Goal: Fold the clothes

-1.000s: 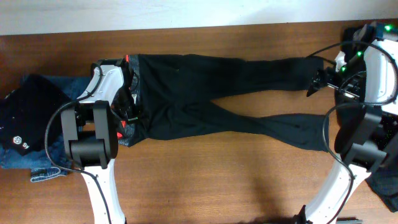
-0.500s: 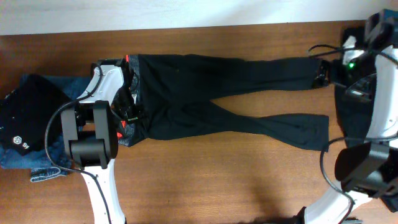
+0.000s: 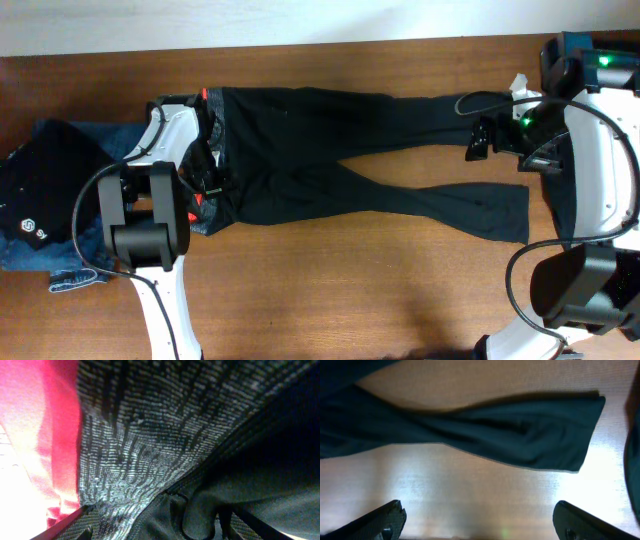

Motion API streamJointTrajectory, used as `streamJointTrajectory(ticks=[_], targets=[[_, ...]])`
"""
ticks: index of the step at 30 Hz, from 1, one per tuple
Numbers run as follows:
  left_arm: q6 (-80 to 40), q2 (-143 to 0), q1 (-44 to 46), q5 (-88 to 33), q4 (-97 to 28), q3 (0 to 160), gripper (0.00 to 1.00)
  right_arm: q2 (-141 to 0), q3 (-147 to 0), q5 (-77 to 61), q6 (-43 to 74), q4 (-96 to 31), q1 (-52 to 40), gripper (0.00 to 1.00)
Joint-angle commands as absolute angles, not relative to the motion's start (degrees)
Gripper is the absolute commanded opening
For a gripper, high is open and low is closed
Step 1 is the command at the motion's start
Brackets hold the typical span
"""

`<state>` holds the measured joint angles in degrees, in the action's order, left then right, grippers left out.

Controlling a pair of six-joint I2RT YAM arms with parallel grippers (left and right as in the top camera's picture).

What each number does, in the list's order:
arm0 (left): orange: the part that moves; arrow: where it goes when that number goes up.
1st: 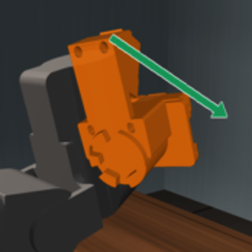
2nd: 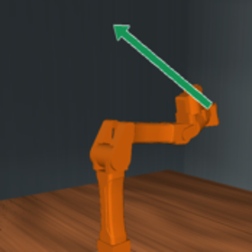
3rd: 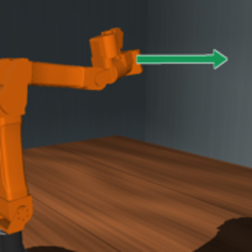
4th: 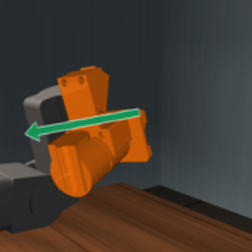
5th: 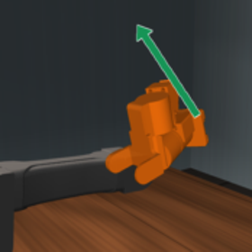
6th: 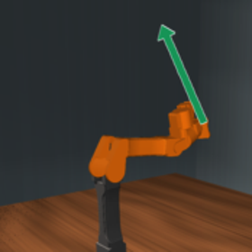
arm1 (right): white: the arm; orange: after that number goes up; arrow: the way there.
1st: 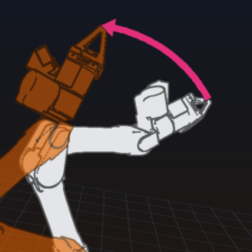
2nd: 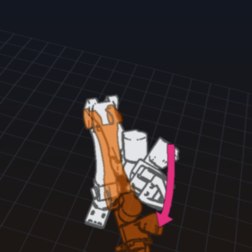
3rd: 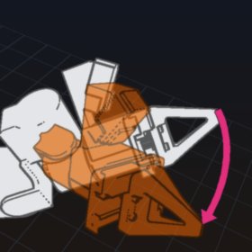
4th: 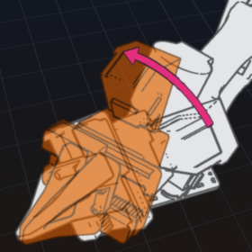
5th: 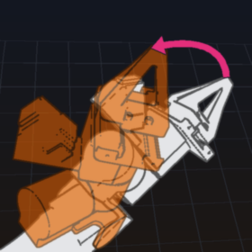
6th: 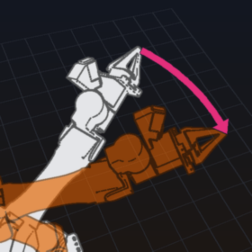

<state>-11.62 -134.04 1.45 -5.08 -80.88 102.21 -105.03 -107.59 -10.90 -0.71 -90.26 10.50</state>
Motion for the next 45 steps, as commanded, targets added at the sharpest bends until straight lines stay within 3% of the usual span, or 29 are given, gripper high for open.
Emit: streamJointTrajectory(ticks=[1,14,26,32,45], targets=[[-10.6,-136.1,1.1,-3.2,-78.0,101.0,0.76,-103.5,-103.5,-11.5,-3.6,-87.1,10.5,0.99],[-10.6,-136.1,1.1,-3.2,-78.0,101.0,0.77,-103.5,-80.9,-8.4,-3.8,-67.0,14.7,0.99],[-10.6,-136.1,1.1,-3.2,-77.6,101.0,0.77,-103.6,-77.3,-2.7,-0.1,-69.7,18.1,0.99],[-10.6,-136.1,1.1,-3.2,-77.6,101.0,0.77,-103.6,-71.5,1.3,8.0,-65.5,20.4,0.99],[-10.6,-136.1,1.1,-3.2,-77.2,101.0,0.78,-103.7,-63.8,1.2,8.0,-55.9,22.9,0.99]])
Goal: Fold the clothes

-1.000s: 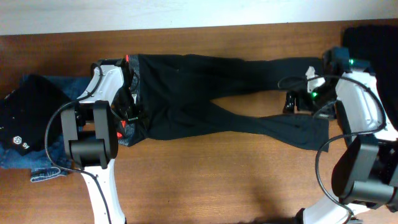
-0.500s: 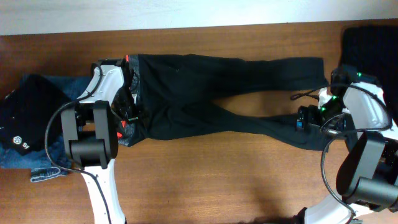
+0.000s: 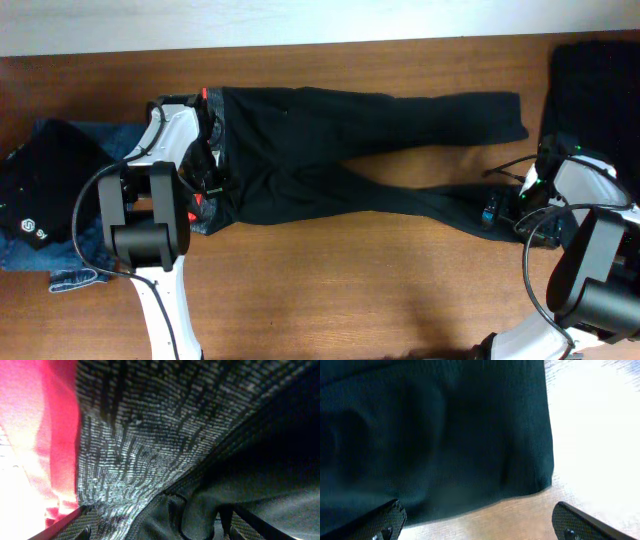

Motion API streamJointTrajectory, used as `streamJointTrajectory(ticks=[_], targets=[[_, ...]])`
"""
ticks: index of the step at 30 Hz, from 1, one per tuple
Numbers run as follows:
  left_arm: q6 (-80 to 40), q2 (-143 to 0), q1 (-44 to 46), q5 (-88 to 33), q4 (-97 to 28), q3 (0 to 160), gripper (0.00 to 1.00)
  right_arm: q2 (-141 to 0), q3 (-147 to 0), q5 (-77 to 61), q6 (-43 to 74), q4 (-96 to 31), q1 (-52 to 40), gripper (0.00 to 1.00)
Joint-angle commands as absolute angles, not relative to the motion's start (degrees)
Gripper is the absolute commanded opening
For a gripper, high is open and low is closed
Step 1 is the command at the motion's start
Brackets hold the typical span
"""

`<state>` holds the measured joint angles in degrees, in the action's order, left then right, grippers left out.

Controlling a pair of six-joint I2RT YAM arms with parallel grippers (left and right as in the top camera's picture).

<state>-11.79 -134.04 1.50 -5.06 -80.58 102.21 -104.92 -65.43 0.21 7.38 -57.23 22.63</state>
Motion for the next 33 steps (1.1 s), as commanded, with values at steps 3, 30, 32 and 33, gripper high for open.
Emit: streamJointTrajectory(ticks=[3,30,32,33], targets=[[-10.6,-136.1,1.1,-3.2,-77.2,101.0,0.78,-103.7,-61.3,1.2,8.0,-52.4,23.0,0.99],[-10.6,-136.1,1.1,-3.2,-76.9,101.0,0.79,-102.1,-75.2,-1.5,8.0,-60.6,23.0,0.04],[-10.6,-136.1,1.1,-3.2,-76.9,101.0,0.79,-102.1,-77.6,-1.5,8.0,-62.0,23.0,0.04],[-10.6,-136.1,1.1,-3.2,-76.9,101.0,0.79,-102.1,-78.4,-1.5,8.0,-62.2,23.0,0.04]])
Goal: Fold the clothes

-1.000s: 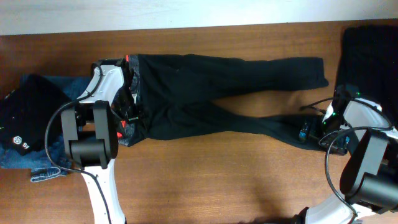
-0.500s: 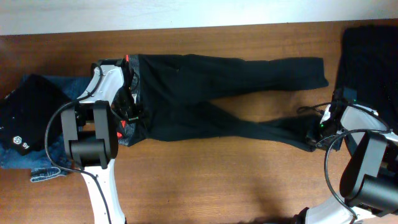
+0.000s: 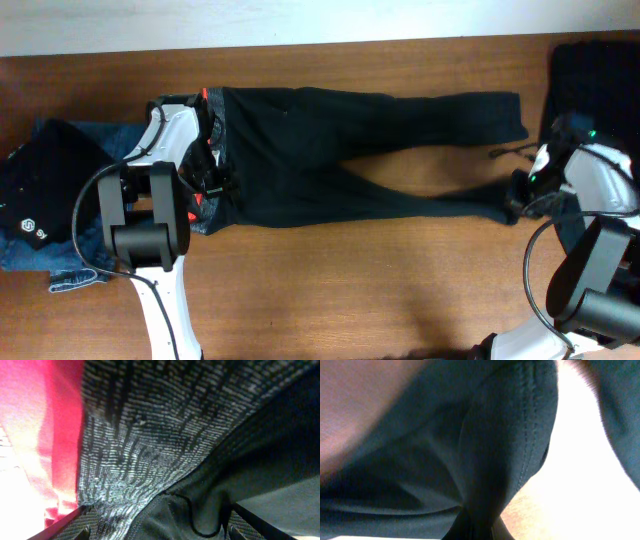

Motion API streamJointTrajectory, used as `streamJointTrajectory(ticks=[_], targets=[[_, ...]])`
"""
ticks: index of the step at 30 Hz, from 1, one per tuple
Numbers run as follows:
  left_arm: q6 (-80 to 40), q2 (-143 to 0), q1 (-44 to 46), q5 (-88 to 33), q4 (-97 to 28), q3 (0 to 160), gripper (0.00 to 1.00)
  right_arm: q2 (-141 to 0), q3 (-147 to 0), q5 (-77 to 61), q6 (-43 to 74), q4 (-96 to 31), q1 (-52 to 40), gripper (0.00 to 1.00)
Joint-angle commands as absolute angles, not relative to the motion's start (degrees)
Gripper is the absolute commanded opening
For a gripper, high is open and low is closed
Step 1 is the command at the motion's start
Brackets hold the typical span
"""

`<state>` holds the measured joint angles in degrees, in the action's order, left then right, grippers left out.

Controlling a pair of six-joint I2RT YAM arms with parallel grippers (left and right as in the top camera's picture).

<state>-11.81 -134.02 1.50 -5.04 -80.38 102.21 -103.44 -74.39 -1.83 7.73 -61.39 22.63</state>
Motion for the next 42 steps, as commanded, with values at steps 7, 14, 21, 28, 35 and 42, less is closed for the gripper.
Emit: streamJointTrajectory(ticks=[7,14,21,28,35,42], targets=[[-10.6,-136.1,1.1,-3.2,-76.9,101.0,0.78,-102.6,-78.9,-0.4,8.1,-60.6,23.0,0.17],[-10.6,-136.1,1.1,-3.2,-76.9,101.0,0.78,-102.6,-78.9,0.7,8.1,-61.0,23.1,0.19],[-10.6,-136.1,1.1,-3.2,-76.9,101.0,0.78,-102.6,-78.9,0.7,11.4,-65.8,23.6,0.15],[-10.6,-136.1,1.1,-3.2,-76.9,101.0,0.78,-102.7,-78.9,3.2,15.3,-53.5,25.2,0.15],[-10.6,-136.1,1.1,-3.2,-77.0,101.0,0.79,-103.4,-78.9,5.2,17.4,-51.5,26.9,0.56],[-10.6,-136.1,1.1,-3.2,-76.8,101.0,0.78,-103.5,-78.8,5.2,15.7,-53.1,27.8,0.57]])
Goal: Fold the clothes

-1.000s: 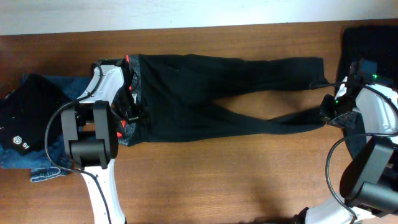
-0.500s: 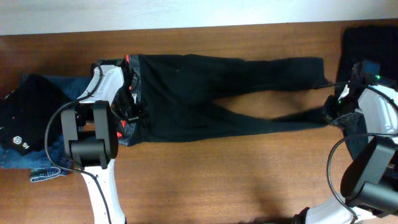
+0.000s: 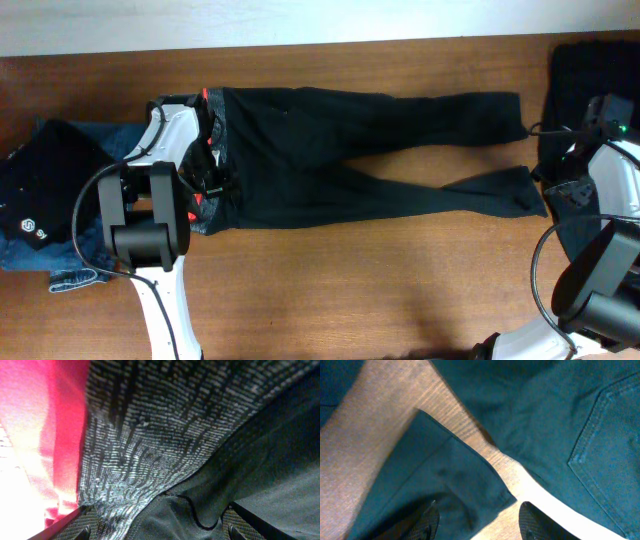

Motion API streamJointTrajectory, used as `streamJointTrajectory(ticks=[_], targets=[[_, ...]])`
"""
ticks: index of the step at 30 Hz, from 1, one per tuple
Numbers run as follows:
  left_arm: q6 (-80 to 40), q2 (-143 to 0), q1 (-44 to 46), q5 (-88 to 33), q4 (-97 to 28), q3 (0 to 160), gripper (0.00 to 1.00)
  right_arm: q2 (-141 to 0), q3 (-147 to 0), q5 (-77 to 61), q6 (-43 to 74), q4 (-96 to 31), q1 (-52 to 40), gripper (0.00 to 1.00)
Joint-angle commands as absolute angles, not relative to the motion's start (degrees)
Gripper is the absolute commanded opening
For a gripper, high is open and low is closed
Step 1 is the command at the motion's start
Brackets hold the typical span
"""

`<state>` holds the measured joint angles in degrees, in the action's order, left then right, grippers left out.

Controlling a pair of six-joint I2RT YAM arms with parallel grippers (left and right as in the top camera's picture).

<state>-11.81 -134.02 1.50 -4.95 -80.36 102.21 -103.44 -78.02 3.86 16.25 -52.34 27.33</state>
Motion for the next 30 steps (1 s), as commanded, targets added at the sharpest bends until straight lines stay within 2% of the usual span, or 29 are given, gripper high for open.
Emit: streamJointTrajectory(ticks=[1,21,24,25,26,27,30], targets=[[-10.6,-136.1,1.1,-3.2,-76.8,101.0,0.78,-103.5,-78.8,5.2,14.9,-53.6,27.8,0.58],[-10.6,-136.1,1.1,-3.0,-76.4,101.0,0.78,-113.5,-74.5,4.1,9.6,-49.0,27.8,0.59],[-10.6,-136.1,1.1,0.3,-77.6,101.0,0.78,-113.6,-74.5,3.6,9.6,-49.9,27.8,0.4],[-10.6,-136.1,1.1,2.0,-78.1,101.0,0.78,-113.6,-74.5,3.5,9.6,-50.6,27.8,0.31],[-10.6,-136.1,1.1,4.3,-78.8,101.0,0.78,-113.6,-74.5,3.4,9.7,-52.0,27.8,0.16],[-10.6,-136.1,1.0,5.5,-79.1,101.0,0.79,-113.6,-74.5,3.4,9.7,-52.7,27.8,0.1],[-10.6,-136.1,1.0,7.4,-79.4,101.0,0.78,-113.6,-74.5,3.4,9.7,-54.7,27.8,0.04]])
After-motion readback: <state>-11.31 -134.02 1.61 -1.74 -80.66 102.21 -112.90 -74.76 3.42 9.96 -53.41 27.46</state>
